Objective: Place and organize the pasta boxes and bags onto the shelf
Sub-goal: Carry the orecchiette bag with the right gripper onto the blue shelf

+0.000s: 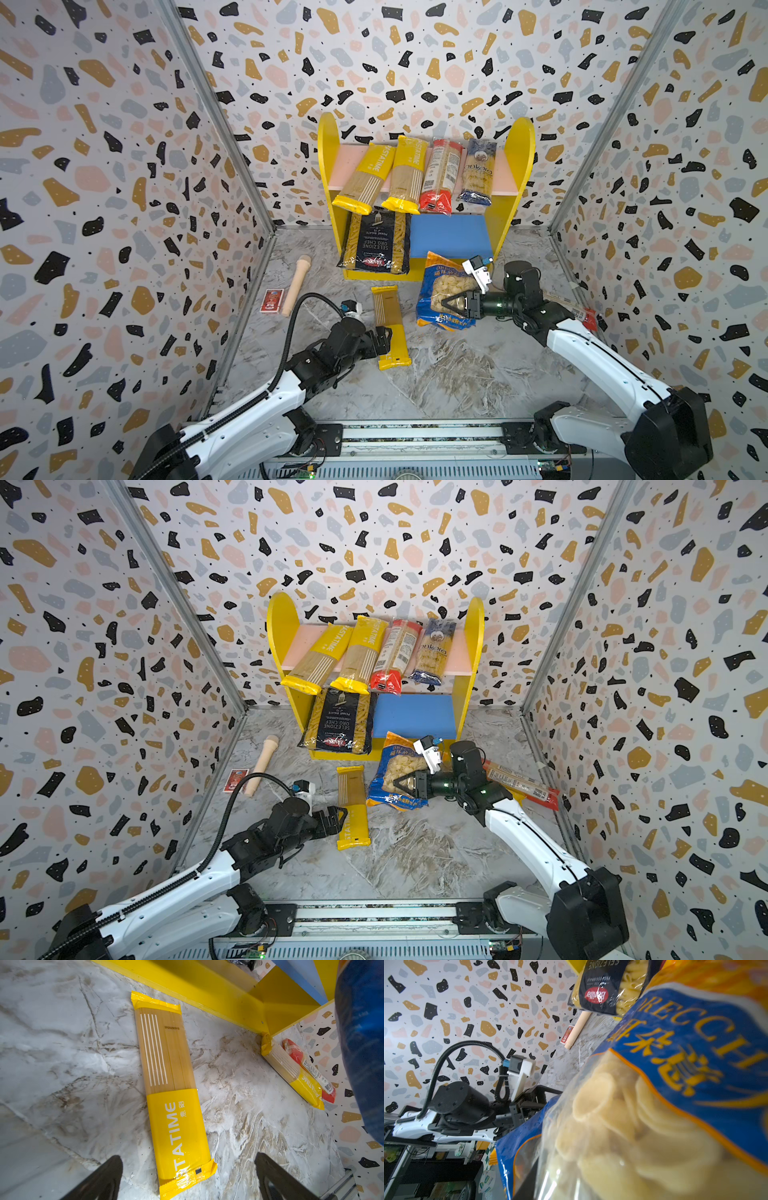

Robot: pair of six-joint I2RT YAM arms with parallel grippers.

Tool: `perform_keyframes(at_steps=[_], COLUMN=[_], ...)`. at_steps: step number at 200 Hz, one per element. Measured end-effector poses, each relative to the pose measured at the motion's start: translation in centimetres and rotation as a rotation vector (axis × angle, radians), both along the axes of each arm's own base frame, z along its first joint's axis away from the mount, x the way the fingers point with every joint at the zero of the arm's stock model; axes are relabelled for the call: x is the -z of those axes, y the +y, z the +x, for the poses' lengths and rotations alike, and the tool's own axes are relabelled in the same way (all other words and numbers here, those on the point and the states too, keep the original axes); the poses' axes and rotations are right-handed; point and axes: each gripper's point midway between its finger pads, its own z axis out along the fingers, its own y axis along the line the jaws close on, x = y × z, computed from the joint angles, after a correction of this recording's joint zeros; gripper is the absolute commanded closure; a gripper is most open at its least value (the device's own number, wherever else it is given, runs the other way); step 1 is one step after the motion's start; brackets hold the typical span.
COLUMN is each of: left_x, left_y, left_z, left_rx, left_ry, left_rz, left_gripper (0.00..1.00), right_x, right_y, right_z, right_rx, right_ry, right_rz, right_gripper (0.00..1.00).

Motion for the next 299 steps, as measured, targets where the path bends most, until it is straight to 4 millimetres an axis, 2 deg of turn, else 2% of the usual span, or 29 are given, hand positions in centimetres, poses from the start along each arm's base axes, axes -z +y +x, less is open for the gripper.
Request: perform_keyframes(at_steps=[49, 142, 196, 248, 282, 299], left_x=[-1.6, -6.7, -5.8, -3.9, -3.6, -3.6], left_y=[0.2, -0.9, -0.3, -0.1, 0.0, -0.1], left_z=[0.2, 2.9, 3.7, 4.6, 4.9, 5.0], left_rx=[0.006, 0.029, 0.033, 0.051, 0.062, 0.065], left_ry=[-0.032, -0.118, -0.1, -0.045, -0.033, -0.035], left_rz=[0.019, 0.033, 0.062, 0.086, 0.082, 0.078], left_gripper=[0.0, 0.0, 0.0, 0.01, 0.01, 0.0], right_x=[0.6, -0.1, 2.1, 1.8, 1.8, 1.8], right_y=[-0.3, 0.7, 0.9, 0.1, 0.3, 0.4], right_z=[5.6, 13.5, 18.3, 20.8, 22.7, 23.5], right_rx=[0.05, 0.064, 0.084, 0.115, 0.122, 0.124], right_ry=[0.009, -0.037, -0.031, -0.062, -0.076, -0.081], right_rz=[-0.016, 0.006, 0.004, 0.022, 0.03, 0.035], right_gripper=[0.7, 0.69, 0.69, 0.67, 0.67, 0.63])
